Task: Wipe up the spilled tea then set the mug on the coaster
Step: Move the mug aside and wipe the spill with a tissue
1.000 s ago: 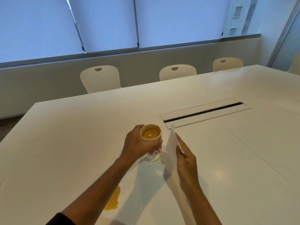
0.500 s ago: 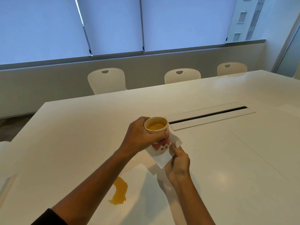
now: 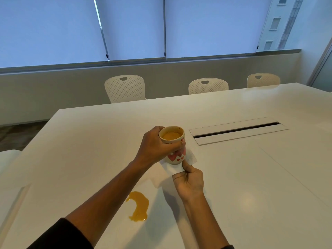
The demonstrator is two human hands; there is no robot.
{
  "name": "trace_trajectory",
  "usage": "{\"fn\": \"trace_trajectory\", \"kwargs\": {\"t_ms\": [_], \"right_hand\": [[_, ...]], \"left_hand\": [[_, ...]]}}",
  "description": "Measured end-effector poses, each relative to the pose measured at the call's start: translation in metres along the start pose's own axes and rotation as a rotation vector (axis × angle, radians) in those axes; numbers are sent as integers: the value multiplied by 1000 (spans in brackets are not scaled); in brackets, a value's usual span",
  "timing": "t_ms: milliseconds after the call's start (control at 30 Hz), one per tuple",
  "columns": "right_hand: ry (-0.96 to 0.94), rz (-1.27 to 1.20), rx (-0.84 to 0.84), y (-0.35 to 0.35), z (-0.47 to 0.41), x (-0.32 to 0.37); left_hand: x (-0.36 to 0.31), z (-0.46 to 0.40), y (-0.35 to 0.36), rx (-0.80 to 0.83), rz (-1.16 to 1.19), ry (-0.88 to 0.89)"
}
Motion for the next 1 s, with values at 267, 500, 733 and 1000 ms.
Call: {"fn": "trace_trajectory", "kwargs": {"t_ms": [267,500,733,1000], "right_hand": [[46,-38,-16,-2,3,-16],[70,-23,0,-3,11,-12],[45,58,26,-7,20,3],[-12,225,44,-15,30,29]], "left_hand": [[14,-4,-15,-27,-20,5],[23,-3,-25,-15,-16,-11],[29,-2,-30,-33,-13,-9],[30,0,-39,-50,-34,-3]]}}
Point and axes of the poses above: each hand's wrist, its own z-axis away from the middle knuckle, its own y-axis out of the palm, x = y × z, the point moved 10 cm from there along -z, towards the middle knuckle, and after that the axes turned 1 degree about z, right-handed, at the moved point
